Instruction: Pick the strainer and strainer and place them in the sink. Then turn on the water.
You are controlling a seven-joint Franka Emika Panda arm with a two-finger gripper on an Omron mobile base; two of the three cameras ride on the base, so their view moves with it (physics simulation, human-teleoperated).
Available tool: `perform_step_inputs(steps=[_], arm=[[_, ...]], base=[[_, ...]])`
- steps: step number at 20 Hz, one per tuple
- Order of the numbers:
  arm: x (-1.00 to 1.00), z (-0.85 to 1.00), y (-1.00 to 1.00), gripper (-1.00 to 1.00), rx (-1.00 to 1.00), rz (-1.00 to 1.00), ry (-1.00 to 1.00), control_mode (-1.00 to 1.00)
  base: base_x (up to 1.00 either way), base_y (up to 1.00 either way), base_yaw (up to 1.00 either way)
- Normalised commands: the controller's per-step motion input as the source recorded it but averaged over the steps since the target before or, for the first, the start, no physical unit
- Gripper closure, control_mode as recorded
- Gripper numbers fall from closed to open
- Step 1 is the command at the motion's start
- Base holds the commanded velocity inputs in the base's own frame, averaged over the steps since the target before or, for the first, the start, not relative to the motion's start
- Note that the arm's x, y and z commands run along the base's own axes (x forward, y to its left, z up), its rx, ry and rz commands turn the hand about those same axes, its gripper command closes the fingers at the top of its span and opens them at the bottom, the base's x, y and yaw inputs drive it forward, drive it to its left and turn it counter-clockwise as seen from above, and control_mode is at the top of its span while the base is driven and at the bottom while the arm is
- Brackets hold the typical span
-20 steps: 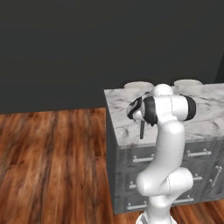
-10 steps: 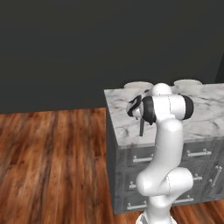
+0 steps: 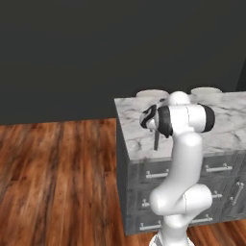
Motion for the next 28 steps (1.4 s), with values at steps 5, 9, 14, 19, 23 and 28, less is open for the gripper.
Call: perform_step_inputs(steps=[5,9,14,19,23,28], arm=[[-0.41,0.34,0.03,1.00,-0.12,0.10,-0.26,-1.00],[-0.28,0.86,0.00,1.00,-0.27,0.24,-0.38,-1.00],[-0.17,0.92,0.00,1.00,-0.07,0.26,-0.06,-1.00],[-0.22,1.00,0.00,1.00,0.00,0.23,0.00,-1.00],[-0.39,0.77,0.01,1.00,0.00,0.18,0.12,-1.00],[-0.46,0.23,0.19,1.00,-0.07,0.15,0.34,-1.00]], base=[[0.00,0.00,0.00],[0.00,0.00,0.00],[0.00,0.00,0.00],[0.00,0.00,0.00],[0.00,0.00,0.00],[0.00,0.00,0.00]])
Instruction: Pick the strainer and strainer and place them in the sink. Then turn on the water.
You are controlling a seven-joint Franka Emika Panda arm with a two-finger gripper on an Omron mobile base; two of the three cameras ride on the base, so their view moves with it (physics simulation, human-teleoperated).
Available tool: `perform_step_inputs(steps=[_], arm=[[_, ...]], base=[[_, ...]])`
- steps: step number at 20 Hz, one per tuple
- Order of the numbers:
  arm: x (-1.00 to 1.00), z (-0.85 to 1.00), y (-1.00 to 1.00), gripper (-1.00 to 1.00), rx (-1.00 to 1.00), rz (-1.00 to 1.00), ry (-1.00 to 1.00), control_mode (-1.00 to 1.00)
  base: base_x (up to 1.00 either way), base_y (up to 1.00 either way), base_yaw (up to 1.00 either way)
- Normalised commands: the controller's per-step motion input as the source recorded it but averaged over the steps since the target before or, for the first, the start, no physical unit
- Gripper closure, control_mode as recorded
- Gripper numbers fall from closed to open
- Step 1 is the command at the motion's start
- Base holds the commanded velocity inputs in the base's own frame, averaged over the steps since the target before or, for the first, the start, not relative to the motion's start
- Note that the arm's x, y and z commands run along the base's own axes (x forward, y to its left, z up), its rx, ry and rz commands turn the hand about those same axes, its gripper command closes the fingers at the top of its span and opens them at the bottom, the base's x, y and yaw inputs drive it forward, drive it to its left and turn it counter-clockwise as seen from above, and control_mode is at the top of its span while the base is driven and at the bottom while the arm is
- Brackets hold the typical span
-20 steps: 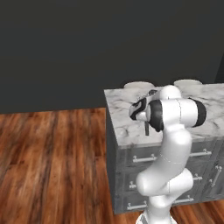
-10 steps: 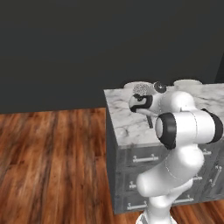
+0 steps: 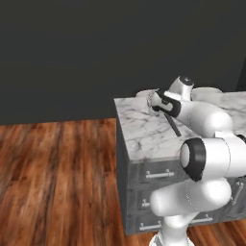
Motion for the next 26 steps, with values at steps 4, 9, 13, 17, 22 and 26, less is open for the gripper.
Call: perform_step_inputs(steps=[4,9,13,17,22,26], arm=[[-0.42,0.47,0.07,1.00,-0.04,0.11,0.32,-1.00],[-0.38,0.28,0.00,1.00,-0.05,0.10,0.14,-1.00],[-0.36,0.00,0.00,1.00,-0.12,0.15,0.00,-1.00],[-0.51,0.04,0.00,1.00,-0.12,0.16,0.00,-1.00],[-0.65,0.17,0.00,1.00,-0.10,0.15,-0.01,-1.00],[-0.43,0.21,0.00,1.00,-0.08,0.15,-0.03,-1.00]], base=[[0.00,0.00,0.00],[0.00,0.00,0.00],[0.00,0.00,0.00],[0.00,0.00,0.00],[0.00,0.00,0.00],[0.00,0.00,0.00]])
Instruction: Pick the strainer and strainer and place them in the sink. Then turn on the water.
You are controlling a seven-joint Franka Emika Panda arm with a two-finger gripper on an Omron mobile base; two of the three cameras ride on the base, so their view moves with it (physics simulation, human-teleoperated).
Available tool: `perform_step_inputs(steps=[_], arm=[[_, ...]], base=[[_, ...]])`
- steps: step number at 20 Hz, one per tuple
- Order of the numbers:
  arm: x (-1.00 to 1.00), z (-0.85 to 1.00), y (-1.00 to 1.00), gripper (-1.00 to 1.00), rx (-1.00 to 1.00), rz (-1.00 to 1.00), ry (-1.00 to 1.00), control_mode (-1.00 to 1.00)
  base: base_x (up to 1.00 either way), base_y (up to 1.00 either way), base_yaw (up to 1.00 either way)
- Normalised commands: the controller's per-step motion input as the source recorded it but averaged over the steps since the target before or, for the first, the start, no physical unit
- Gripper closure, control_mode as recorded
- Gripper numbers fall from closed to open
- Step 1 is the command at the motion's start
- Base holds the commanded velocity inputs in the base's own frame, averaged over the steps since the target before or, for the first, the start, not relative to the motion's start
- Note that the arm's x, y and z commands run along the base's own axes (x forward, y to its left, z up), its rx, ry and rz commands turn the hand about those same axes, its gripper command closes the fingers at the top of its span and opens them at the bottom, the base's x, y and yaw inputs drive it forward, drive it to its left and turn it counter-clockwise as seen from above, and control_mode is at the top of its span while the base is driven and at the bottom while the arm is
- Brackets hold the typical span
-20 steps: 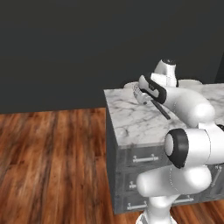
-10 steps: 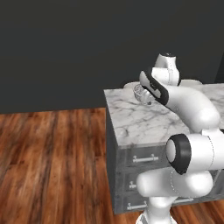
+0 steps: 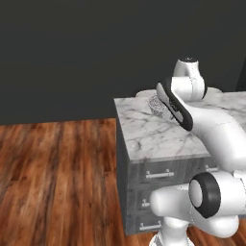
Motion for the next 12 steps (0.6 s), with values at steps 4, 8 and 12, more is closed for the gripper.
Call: perform_step_inputs(steps=[4,8,12], arm=[[-0.09,0.13,0.00,1.00,-0.03,0.14,-0.01,-1.00],[-0.06,0.06,0.00,1.00,0.00,0.14,0.00,-1.00],[-0.21,0.03,0.00,1.00,0.00,0.13,-0.03,-1.00]], base=[[0.00,0.00,0.00],[0.00,0.00,0.00],[0.00,0.00,0.00]])
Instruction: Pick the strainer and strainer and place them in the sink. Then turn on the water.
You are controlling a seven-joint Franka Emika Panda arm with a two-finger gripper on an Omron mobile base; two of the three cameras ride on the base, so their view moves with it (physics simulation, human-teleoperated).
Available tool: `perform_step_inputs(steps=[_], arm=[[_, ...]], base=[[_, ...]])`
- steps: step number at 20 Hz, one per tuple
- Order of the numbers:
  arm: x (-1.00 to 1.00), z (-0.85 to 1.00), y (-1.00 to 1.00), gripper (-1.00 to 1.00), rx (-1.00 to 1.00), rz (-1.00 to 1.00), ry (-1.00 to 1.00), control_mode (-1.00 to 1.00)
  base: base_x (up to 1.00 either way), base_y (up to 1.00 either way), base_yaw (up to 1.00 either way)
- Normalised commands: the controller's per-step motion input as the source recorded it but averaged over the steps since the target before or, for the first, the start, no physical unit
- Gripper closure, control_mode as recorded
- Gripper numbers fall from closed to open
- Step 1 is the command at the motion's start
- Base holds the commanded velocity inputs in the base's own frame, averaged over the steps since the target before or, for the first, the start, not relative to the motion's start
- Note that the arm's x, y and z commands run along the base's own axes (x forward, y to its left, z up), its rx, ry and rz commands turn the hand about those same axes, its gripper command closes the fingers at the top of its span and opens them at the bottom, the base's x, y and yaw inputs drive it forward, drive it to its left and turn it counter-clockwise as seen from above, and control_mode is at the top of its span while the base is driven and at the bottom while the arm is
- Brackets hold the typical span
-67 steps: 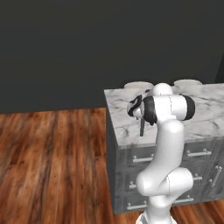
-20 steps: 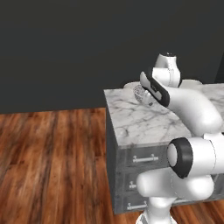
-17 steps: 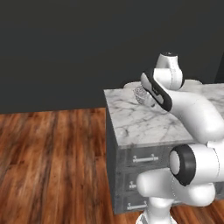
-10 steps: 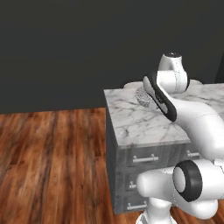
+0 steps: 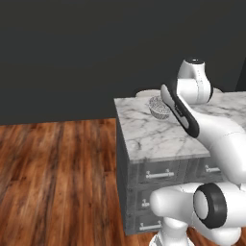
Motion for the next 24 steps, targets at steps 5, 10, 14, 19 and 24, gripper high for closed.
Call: perform_step_inputs(steps=[5,10,14,19,24], arm=[[-0.32,0.00,0.00,1.00,0.00,0.07,-0.07,-1.00],[-0.25,0.00,0.00,1.00,-0.02,0.01,-0.11,-1.00],[-0.14,0.00,0.00,1.00,0.00,0.00,-0.07,-1.00],[-0.17,0.00,0.00,1.00,0.00,0.00,-0.09,-1.00],[-0.10,0.08,0.00,1.00,0.00,0.00,-0.07,-1.00]], base=[[0.00,0.00,0.00],[0.00,0.00,0.00],[0.00,0.00,0.00],[0.00,0.00,0.00],[0.00,0.00,0.00]])
